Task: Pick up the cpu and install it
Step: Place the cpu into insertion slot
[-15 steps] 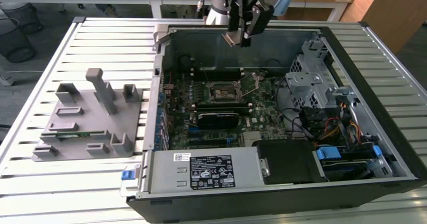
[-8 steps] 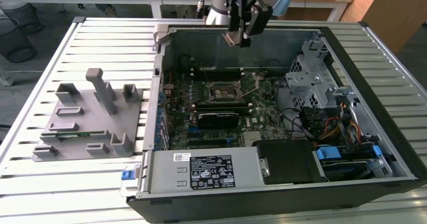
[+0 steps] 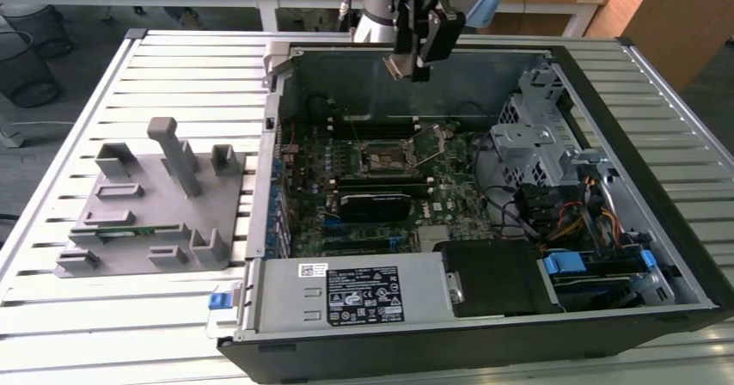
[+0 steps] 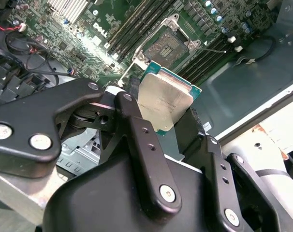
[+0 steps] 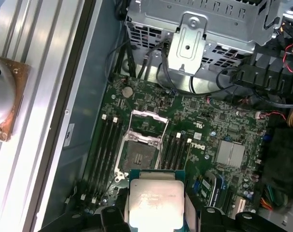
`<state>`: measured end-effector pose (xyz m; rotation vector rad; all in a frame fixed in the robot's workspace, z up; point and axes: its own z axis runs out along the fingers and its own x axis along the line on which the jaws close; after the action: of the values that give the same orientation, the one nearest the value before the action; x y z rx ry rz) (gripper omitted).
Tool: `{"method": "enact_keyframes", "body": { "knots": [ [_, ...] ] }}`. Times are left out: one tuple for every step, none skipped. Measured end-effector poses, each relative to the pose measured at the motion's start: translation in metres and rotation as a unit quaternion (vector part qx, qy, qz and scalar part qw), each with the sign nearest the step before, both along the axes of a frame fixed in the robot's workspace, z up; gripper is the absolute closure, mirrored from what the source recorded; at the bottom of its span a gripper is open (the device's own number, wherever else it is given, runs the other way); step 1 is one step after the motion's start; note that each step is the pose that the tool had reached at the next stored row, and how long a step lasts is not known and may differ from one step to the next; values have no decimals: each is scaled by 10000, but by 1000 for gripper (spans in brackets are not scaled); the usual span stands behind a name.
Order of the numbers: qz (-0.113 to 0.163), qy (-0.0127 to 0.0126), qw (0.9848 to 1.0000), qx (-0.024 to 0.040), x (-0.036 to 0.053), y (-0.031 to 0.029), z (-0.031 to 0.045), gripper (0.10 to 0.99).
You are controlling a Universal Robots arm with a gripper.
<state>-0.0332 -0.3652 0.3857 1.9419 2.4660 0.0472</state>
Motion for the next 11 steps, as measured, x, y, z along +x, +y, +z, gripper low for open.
{"method": "enact_keyframes", "body": {
  "knots": [
    [-32, 0, 10000, -1, 0, 0, 0, 545],
    [-64, 0, 10000, -2, 0, 0, 0, 545],
    [-99, 0, 10000, -3, 0, 0, -1, 545],
    [-131, 0, 9999, -4, 0, 0, -1, 545],
    [-162, 0, 9999, -4, 0, 0, -2, 545],
    [-193, 0, 9998, -5, 0, 0, -2, 545],
    [-227, 0, 9997, -5, 0, 0, -3, 545],
    [-264, 0, 9997, -6, 0, 0, -3, 545],
    [-301, 0, 9995, -6, 0, 0, -4, 545],
    [-335, 0, 9994, -6, 0, 0, -4, 545],
    [-370, 0, 9993, -6, 0, 0, -4, 545]
  ]
}}
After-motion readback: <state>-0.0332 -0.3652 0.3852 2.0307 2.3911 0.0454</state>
